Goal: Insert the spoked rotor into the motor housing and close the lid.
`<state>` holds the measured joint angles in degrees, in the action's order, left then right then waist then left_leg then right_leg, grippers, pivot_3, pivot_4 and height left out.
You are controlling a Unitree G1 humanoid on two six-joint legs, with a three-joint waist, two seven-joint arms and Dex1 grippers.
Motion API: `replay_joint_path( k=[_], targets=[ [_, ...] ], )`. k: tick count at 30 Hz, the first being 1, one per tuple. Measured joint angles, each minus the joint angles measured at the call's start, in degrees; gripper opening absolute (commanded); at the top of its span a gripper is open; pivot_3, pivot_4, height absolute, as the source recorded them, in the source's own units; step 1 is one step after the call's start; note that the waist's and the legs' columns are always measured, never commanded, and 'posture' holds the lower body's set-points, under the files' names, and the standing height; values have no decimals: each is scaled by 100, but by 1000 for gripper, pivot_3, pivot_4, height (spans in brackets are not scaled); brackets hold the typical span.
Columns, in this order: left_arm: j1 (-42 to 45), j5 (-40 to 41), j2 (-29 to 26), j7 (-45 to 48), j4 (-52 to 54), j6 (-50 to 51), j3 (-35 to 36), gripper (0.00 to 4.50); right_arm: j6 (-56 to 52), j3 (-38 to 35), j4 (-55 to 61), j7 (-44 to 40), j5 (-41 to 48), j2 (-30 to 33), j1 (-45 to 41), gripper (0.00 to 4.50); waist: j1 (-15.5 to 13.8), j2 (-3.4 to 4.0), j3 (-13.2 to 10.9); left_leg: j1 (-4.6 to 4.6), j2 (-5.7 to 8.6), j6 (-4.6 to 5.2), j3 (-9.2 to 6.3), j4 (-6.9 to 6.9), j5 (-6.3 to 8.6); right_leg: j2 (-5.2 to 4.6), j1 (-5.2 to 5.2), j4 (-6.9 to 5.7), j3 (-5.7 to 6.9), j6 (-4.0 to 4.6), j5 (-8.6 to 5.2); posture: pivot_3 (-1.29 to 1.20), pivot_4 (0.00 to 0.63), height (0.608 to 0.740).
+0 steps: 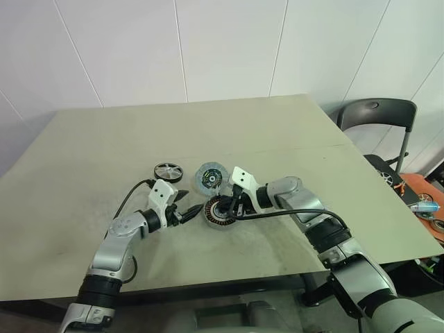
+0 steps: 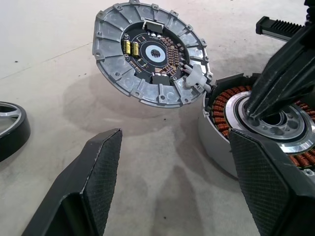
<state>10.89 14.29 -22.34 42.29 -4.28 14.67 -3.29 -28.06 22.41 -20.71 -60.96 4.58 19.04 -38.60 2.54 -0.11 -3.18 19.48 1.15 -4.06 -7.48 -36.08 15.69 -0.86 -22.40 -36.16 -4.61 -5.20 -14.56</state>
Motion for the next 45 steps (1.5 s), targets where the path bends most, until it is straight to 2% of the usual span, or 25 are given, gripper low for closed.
replay_joint_path(
  k=[5, 15, 26, 28, 31, 33, 40, 45],
  targets=[
    [2, 4, -3, 2, 14, 7, 0, 3644, 68, 29, -23, -93, 18, -1, 39, 7, -5, 0, 3, -7, 0, 0, -1, -2, 0, 0, 8, -1, 0, 5, -3, 0, 0, 740],
    [11, 7, -20, -6, 60, 14, 5, 3644, -399, -419, -99, -591, 719, -61, 330, 7, 7, -1, 3, -3, -2, 0, -1, 2, 0, 3, -1, -3, 0, 2, -1, 0, 0, 740],
    [11, 8, -21, -9, 75, 50, 6, 3644, -917, -1417, -36, -457, 1672, -387, 149, 7, 2, 1, 1, 2, -2, 0, 0, 3, 0, 2, -4, -2, 0, 0, 0, 0, 0, 740],
    [11, 8, -21, -9, 99, 84, 6, 3644, -901, -1346, 0, -453, 1617, -344, 137, 7, 3, 1, 1, 2, -2, 0, 0, 3, 0, 2, -5, -1, 0, 1, -1, 0, 0, 740],
    [11, 9, -21, -14, 121, 109, 6, 3644, -761, -673, -134, -351, 1000, -137, 183, 7, 3, 1, 1, 3, -2, 0, 1, 2, 0, 2, -5, -1, 0, 3, -2, 0, 0, 740],
    [9, 8, -23, -20, 126, 123, 7, 3644, -591, -489, -259, -284, 791, -150, 227, 7, 8, 3, 1, 2, -2, 0, 3, 3, 0, 2, -6, -2, -2, 2, -1, 0, 0, 740],
    [11, 10, -19, -30, 214, 133, 8, 3644, -405, -454, -328, -226, 584, -176, 154, 7, 12, 1, 2, -3, -2, 0, 3, -5, 0, 3, 2, -3, -2, 5, -3, 0, 0, 740],
    [10, 10, -19, -32, 217, 137, 8, 3644, -610, -547, -307, -315, 789, -240, 177, 7, 7, 2, 1, 2, -2, 0, 2, 1, 0, 3, -5, -3, -2, 1, -1, 0, 0, 740]
  ],
)
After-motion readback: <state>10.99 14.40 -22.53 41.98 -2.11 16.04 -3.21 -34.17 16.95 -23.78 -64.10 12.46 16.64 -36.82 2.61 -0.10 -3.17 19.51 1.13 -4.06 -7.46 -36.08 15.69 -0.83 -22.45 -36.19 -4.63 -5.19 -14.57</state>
